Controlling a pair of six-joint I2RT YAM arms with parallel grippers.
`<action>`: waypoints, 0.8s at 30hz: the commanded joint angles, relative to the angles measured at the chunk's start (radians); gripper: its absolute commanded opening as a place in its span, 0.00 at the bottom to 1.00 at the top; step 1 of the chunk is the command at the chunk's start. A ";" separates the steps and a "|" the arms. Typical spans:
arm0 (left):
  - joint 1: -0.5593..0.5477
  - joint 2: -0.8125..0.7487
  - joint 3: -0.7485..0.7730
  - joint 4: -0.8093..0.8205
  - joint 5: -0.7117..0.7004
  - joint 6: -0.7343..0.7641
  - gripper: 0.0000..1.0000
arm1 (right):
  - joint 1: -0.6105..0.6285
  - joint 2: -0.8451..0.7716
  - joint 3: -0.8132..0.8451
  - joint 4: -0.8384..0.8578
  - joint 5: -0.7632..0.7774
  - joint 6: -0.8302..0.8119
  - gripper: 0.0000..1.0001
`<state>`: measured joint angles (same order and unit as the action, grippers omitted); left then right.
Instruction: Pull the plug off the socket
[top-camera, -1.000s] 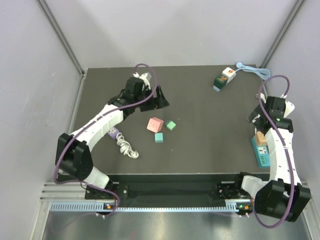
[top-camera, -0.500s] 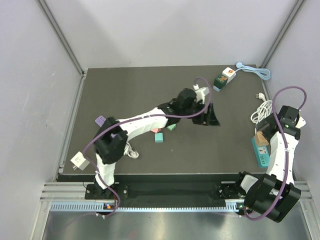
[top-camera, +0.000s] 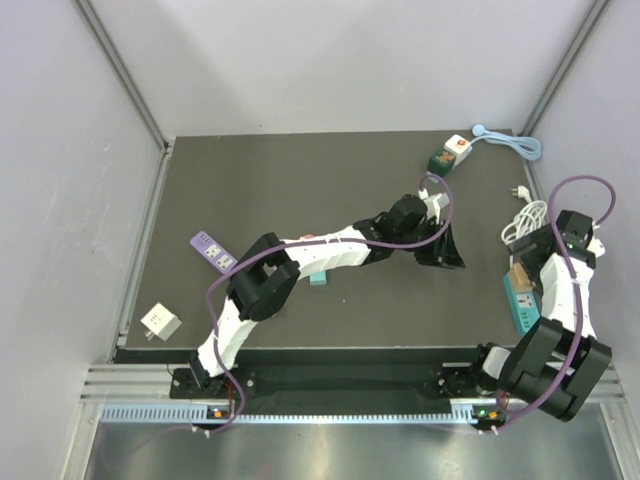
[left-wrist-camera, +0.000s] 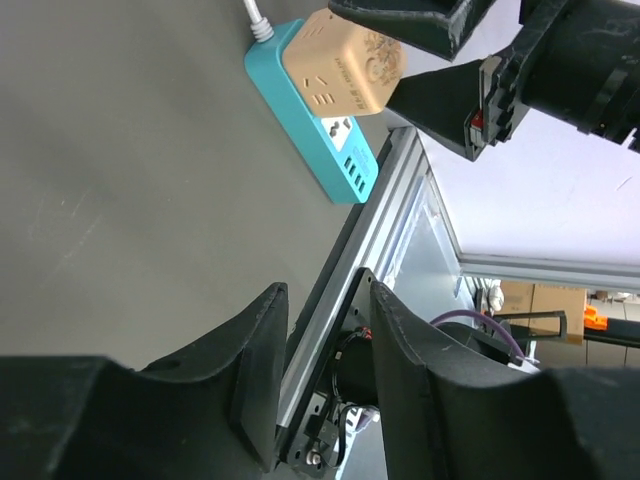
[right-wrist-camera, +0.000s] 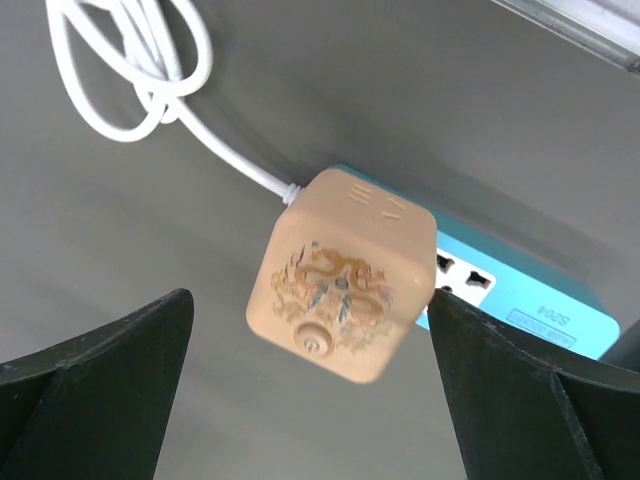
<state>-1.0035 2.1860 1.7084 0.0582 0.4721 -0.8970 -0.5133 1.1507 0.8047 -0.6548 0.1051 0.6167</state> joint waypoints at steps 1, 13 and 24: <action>-0.004 0.004 0.074 0.034 0.000 -0.002 0.43 | -0.011 0.033 0.004 0.066 0.034 0.060 1.00; -0.006 0.035 0.140 -0.049 -0.066 0.122 0.33 | -0.011 0.072 -0.019 0.058 0.080 0.123 0.85; 0.000 0.098 0.201 0.000 -0.086 0.224 0.18 | -0.011 0.129 0.050 0.004 0.142 0.066 0.20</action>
<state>-1.0035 2.2429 1.8339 -0.0139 0.3893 -0.7158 -0.5137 1.2602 0.8059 -0.6342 0.1890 0.7136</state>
